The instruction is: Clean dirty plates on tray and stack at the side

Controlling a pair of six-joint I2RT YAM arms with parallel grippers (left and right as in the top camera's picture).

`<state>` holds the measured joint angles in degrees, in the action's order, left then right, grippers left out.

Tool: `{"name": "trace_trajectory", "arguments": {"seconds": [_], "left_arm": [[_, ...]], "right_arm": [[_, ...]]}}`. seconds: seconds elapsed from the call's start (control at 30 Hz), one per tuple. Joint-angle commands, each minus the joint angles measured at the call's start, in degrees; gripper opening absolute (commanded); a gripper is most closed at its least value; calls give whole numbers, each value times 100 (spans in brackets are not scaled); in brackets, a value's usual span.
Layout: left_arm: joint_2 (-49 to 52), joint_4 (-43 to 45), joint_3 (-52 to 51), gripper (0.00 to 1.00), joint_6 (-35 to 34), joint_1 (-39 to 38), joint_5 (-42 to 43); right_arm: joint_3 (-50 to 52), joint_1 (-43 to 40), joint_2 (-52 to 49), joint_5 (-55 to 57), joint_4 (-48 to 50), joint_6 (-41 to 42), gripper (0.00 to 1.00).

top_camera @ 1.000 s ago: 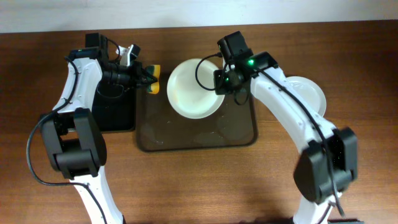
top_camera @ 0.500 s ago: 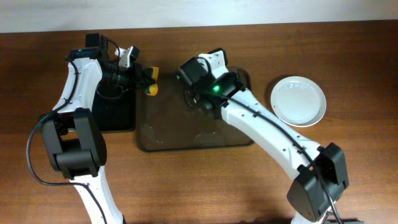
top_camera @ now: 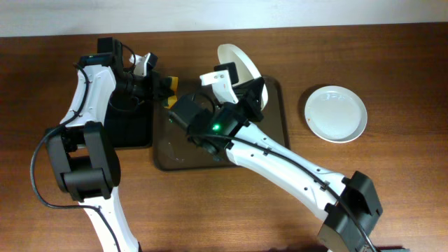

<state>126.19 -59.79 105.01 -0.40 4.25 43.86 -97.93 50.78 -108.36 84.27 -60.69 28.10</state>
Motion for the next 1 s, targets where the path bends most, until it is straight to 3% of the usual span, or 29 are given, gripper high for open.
{"name": "trace_trajectory", "arguments": {"seconds": [0.0,0.13,0.33,0.5,0.6,0.77,0.9,0.97], "left_arm": [[44,-24,79,1,114,-24,-22],[44,-39,79,1,116,-24,-24],[44,-55,79,1,116,-24,-24],[44,-96,79,1,111,-22,-107],[44,-127,79,1,109,-17,-343],[44,-356,146,1,109,28,-839],[44,-785,597,1,109,37,-1558],[42,-946,844,1,107,37,-1814]], "right_arm": [[-13,57,33,697,0,140,4],[-13,59,33,507,0,271,4],[-13,-188,52,-1528,-15,345,4],[-13,-815,227,-2951,-284,905,4],[-13,-1436,313,-4107,-299,763,4],[-13,-3042,321,-6966,-142,28,4],[-11,-4308,297,-8358,-63,-470,4],[2,-4719,256,-8474,-122,-520,4]]}}
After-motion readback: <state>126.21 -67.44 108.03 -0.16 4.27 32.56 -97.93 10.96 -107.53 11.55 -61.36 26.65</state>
